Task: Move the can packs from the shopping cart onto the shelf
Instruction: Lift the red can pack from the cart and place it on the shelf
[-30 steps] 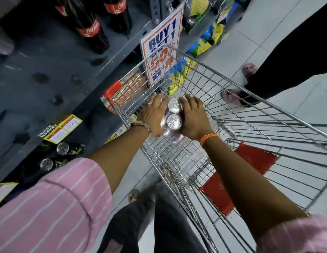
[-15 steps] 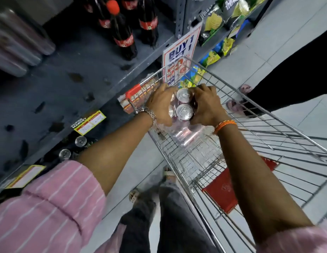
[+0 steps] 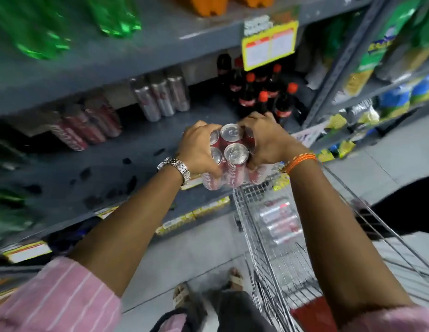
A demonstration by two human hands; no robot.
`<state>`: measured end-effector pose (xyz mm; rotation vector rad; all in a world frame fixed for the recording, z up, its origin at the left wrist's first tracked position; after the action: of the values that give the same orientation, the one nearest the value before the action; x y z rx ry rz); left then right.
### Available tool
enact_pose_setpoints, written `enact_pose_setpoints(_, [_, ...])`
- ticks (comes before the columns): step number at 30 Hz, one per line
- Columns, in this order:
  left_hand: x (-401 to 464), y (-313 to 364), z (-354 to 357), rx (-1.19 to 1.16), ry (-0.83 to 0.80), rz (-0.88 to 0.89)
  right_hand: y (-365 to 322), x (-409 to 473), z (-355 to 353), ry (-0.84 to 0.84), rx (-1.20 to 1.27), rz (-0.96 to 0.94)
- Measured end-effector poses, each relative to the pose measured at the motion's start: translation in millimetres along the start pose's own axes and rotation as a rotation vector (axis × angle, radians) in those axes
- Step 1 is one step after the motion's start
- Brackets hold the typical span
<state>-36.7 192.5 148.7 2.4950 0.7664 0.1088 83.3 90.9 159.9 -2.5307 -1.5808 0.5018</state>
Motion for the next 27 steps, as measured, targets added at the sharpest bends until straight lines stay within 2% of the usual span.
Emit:
enact_pose_setpoints(5, [-28,-75,-68,0.008,0.121,-0.140,-101,47,-8,-0.019,-0.045,-0.152])
enact_pose_setpoints(12, [-79,-176,-127,0.021,0.221,-0.342,-229,109,26,-0.051,0.048,-0.360])
enact_pose_setpoints(14, [-92,-202,-135,-0.004,0.241,-0.379,-251,127,48,-0.128,0.056,-0.343])
enact_pose_setpoints(16, [-103,-227,-142,-0.036,0.256,-0.420,-253,152,83,-0.234,0.058,-0.226])
enact_pose_setpoints(18, [-111,-248,-148,-0.050,0.257,-0.458,-251,177,114,-0.280,-0.054,-0.174])
enact_pose_setpoints(19, [-115,-259,-150,-0.056,0.252,-0.474,-260,185,122,-0.249,-0.097,-0.200])
enact_pose_setpoints(23, [-126,-291,-153,-0.095,0.239,-0.499,-326,164,104,-0.197,0.153,-0.297])
enact_pose_setpoints(27, [-129,-314,-151,-0.147,0.233,-0.495,-355,163,113,-0.207,0.085,-0.414])
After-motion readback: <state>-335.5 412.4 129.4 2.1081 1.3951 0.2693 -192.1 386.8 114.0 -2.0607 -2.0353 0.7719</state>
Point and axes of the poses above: each hand's wrist, its own x-axis towards the middle knuckle, its own z-axis out of the palm, y = z × x, the point moved 7 cm from there along x, towards the middle knuckle
